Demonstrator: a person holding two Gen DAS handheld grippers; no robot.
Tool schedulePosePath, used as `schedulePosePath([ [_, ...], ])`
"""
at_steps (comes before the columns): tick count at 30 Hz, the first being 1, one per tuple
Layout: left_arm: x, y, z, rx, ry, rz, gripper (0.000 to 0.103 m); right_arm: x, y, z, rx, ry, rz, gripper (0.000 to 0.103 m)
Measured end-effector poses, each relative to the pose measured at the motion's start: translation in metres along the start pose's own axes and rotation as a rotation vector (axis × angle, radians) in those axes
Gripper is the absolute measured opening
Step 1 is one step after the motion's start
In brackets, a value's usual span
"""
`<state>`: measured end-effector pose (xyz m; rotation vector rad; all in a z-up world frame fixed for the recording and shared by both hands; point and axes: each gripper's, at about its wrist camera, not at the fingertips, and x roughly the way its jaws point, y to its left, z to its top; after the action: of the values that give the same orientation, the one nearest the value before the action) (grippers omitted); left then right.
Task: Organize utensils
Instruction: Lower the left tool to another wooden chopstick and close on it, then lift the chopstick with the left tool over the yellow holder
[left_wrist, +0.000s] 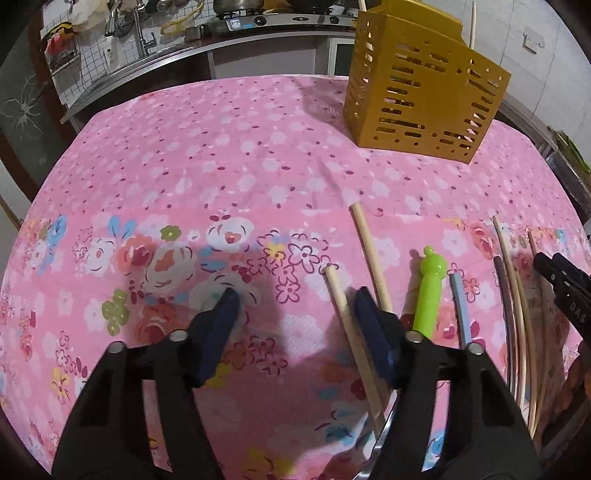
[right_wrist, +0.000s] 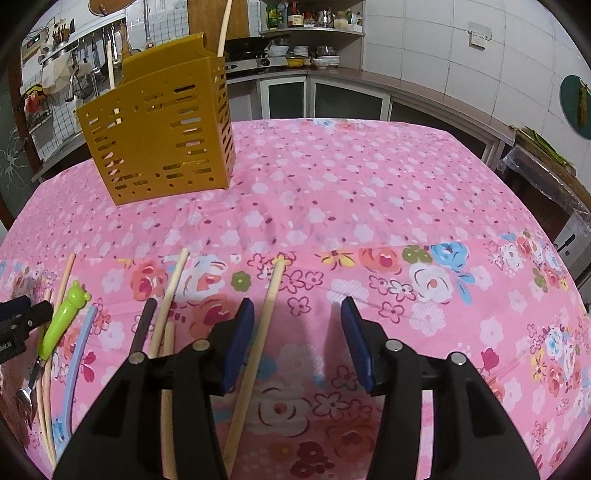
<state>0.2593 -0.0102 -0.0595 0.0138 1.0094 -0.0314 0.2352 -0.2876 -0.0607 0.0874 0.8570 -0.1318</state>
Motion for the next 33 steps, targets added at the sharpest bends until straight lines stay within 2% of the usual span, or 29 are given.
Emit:
schedulePosePath([
  [2,0.001,-0.001,0.001,-0.002,0.011,0.001,0.051,0.003,0.001,0.001,0.001,0.013,-0.006,0.049],
  [4,0.001,-0.006,0.002,0.008,0.025,0.002,0.036,0.004,0.002,0.001,0.000,0.024,-0.007,0.049],
  [7,0.000,-0.013,0.004,0.023,0.041,-0.001,0.020,0.006,0.003,0.003,-0.001,0.034,-0.007,0.049],
  [12,0.004,-0.019,0.009,0.029,0.056,-0.008,0.009,0.011,0.003,0.009,0.016,0.065,0.004,0.048],
  [16,0.008,-0.018,0.017,0.033,0.065,-0.028,0.008,0.017,0.004,0.017,0.028,0.102,0.008,0.041],
  [19,0.012,-0.018,0.023,0.044,0.075,-0.037,0.006,0.020,0.008,0.021,0.015,0.131,0.014,0.028],
  [26,0.017,-0.018,0.031,0.047,0.076,-0.048,0.005,0.025,0.013,0.026,0.012,0.144,0.025,0.018],
  [29,0.017,-0.017,0.031,0.045,0.072,-0.054,0.005,0.024,0.011,0.027,0.015,0.144,0.040,0.009],
  [33,0.016,-0.014,0.032,0.029,0.068,-0.067,0.005,0.023,0.006,0.026,0.032,0.146,0.059,0.007],
])
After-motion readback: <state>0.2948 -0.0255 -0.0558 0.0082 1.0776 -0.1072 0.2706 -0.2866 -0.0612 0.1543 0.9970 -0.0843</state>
